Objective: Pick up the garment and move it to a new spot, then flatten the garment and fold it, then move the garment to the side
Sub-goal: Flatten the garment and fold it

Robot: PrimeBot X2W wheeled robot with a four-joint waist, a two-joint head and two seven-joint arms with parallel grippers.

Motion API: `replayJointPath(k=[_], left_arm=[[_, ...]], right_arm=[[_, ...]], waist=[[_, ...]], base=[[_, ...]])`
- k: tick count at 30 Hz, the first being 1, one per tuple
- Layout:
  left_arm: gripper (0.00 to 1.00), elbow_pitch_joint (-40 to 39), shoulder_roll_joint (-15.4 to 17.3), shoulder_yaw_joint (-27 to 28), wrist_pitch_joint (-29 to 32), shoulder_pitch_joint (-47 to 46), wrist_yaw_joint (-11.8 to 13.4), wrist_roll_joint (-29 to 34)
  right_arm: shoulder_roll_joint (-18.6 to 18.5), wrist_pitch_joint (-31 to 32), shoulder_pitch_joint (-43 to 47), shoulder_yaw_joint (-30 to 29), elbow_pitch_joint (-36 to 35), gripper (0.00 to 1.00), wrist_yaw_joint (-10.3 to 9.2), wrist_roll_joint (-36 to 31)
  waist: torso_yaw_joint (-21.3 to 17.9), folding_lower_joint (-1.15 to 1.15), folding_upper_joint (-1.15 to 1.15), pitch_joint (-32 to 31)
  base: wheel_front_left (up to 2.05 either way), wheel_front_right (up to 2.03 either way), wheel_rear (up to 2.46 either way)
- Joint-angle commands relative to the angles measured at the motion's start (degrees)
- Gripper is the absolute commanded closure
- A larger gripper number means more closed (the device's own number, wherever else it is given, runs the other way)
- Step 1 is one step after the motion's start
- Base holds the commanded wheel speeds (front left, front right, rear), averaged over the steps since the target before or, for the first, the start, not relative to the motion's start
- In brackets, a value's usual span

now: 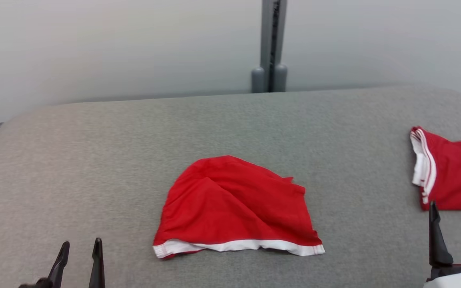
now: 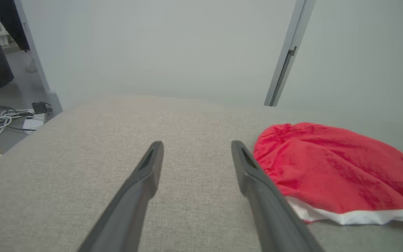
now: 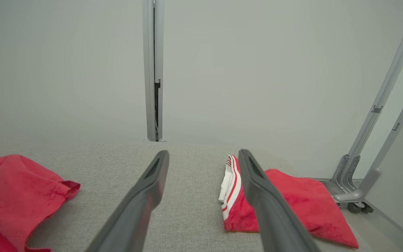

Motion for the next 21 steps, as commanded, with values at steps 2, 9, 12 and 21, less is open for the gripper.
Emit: replayJointPath(k=[2, 9, 12, 21], left_arm=[[0.00, -1.24, -3.11, 4.58, -0.20, 3.64, -2.70, 3.77], [0.00, -1.56, -9.52, 12.11, -0.21, 5.58, -11.47, 10.55], [0.00, -1.13, -11.01, 14.13, -0.21, 4.73, -13.52, 12.42], [0.00, -0.15, -12.92, 16.69, -0.23, 3.59, -15.88, 14.90]], right_arm=[[-0.25, -0.01, 1.00, 0.14, 1.03, 0.00, -0.01, 0.63], [-0.30, -0.01, 2.08, 1.59, 2.57, 0.00, -0.01, 1.86], [-0.30, -0.01, 2.05, 2.16, 2.76, 0.00, -0.01, 2.17], [-0.30, -0.01, 1.31, 3.52, 2.65, 0.00, -0.01, 2.24]], waist=[[3.23, 0.00, 0.00, -2.58], [4.33, 0.00, 0.00, -2.76], [3.88, 0.00, 0.00, -2.54], [2.36, 0.00, 0.00, -2.03]], base=[[0.00, 0.00, 0.00], [0.00, 0.00, 0.00], [0.00, 0.00, 0.00], [0.00, 0.00, 0.00]])
